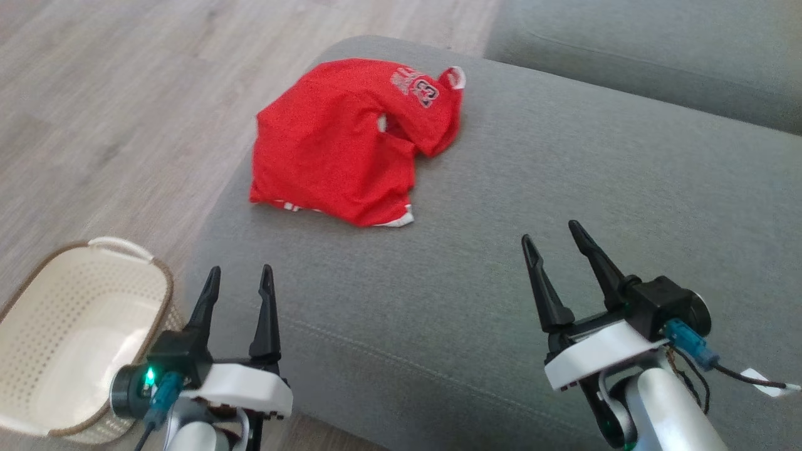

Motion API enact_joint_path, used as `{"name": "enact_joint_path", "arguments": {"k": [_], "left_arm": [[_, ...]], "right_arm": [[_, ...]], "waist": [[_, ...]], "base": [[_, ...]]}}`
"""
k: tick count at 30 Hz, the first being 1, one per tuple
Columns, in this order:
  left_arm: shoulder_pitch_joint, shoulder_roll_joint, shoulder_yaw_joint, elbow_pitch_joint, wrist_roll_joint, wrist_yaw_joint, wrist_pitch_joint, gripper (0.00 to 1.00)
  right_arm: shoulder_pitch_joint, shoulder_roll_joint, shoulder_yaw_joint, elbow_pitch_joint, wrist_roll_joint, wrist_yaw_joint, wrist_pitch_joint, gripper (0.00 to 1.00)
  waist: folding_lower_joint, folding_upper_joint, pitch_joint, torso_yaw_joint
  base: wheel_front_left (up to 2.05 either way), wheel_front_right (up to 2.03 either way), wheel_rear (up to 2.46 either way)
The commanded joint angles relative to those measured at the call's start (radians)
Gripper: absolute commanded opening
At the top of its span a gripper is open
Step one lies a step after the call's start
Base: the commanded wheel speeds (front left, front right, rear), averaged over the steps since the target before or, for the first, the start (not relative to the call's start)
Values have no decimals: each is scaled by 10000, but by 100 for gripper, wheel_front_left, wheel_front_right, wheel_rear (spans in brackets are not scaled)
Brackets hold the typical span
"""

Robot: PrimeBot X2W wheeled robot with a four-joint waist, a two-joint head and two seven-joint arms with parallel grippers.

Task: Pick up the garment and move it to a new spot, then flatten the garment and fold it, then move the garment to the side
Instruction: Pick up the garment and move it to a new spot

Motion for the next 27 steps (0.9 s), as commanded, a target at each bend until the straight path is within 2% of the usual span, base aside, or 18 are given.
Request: {"name": "enact_joint_path", "arguments": {"k": [1,10,21,27], "left_arm": [[-296,9,363,-379,66,-39,-124,100],[-167,9,511,-497,96,-32,-124,100],[-332,9,869,-606,-135,-64,-124,100],[-847,9,1255,-577,-480,-204,-124,100]], "right_arm": [[-122,-31,260,-303,75,-2,-93,100],[-105,-31,352,-280,153,-2,-93,100],[-196,-31,340,-316,200,-2,-93,100],[-390,-31,-9,-411,-226,-2,-93,100]], "waist": [[0,0,-67,291],[0,0,-106,573],[0,0,185,320],[0,0,892,71]], "base": [[0,0,0],[0,0,0],[0,0,0],[0,0,0]]}}
